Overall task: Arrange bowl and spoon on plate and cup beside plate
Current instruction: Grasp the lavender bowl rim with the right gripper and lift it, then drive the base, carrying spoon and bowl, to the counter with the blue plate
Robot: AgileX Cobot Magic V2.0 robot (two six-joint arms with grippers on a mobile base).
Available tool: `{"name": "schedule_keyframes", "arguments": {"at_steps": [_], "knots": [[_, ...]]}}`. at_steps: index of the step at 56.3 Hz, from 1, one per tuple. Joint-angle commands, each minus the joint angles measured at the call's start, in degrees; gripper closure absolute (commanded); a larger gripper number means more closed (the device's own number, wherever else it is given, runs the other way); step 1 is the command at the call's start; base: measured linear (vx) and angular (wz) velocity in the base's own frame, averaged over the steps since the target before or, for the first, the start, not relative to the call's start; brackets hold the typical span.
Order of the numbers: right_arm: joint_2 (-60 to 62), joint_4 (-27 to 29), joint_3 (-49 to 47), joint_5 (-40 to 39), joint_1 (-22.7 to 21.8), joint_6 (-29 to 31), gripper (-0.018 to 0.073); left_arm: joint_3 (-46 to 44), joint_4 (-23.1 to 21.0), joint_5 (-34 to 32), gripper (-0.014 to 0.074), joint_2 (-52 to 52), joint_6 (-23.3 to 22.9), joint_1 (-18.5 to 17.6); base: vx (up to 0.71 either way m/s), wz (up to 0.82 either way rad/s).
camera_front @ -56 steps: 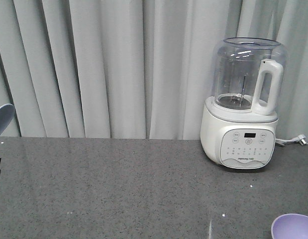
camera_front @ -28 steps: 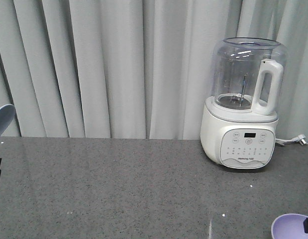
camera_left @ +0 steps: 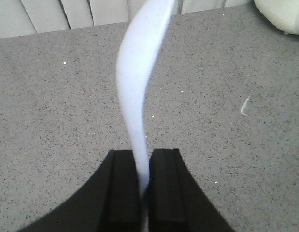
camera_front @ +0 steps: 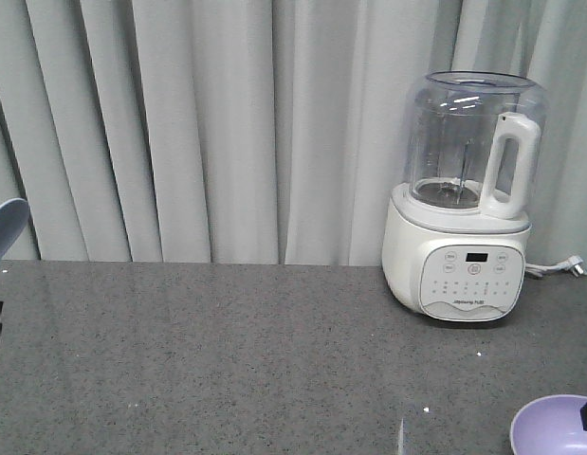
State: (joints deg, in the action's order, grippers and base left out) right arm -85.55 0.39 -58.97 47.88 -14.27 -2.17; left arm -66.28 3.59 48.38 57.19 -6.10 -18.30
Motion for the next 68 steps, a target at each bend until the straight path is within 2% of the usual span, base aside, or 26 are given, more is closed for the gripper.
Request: {"name": "schedule_keyframes", "arguments": {"at_steps": [1,6,18,23,30,35,40,44,57,68], "knots": [[7.42,1.13,-1.69,-4.14,-0.27,2.17,0.0571,-1.61,-0.07,-3.95,0.0603,-0.58,-0.04,-0.35,0.00,0.00],[13.19,6.72,-1.69,-6.22,-0.27,6.84,0.0571,-1.61,-0.07,-4.64,0.0603,-0.58,-0.04,-0.35,0.00,0.00],[27.36,27.42,-1.69,-7.31,-0.27,27.62,0.0569,-1.11,-0.07,-5.45,0.0601,-1.07,-0.20,-0.35,0.00,0.00],[32.71,32.90,-1.69,-6.14,-0.27,32.08,0.0569,1.58,0.33,-6.86,0.0600,-3.07,-0.14,-0.35,0.00,0.00],[38.29,34.57,-1.69,-4.55,-0.27,35.97,0.0568,8.77,0.38,-11.95,0.0599,-8.24,-0.14,-0.35,0.00,0.00],[41.84,35.14,-0.44,-5.45,-0.27,36.62,0.0568,14.67,0.30,-14.28,0.0599,-13.67,-0.14,-0.35,0.00,0.00],[45.52,37.81,5.10,-8.20,-0.27,38.27,0.0568,19.29,0.30,-14.44,0.0599,-18.77,-0.14,-0.35,0.00,0.00],[48.86,41.18,10.82,-9.95,-0.27,42.16,0.0568,22.10,0.30,-14.57,0.0599,-22.75,-0.08,-0.35,0.00,0.00],[55.16,51.31,21.43,-14.67,-0.27,52.08,0.0568,25.88,0.41,-20.46,0.0599,-30.61,0.00,-0.35,0.00,0.00],[55.28,52.25,21.66,-13.95,-0.27,52.75,0.0568,25.88,0.34,-20.16,0.0599,-30.83,0.00,-0.35,0.00,0.00]]}}
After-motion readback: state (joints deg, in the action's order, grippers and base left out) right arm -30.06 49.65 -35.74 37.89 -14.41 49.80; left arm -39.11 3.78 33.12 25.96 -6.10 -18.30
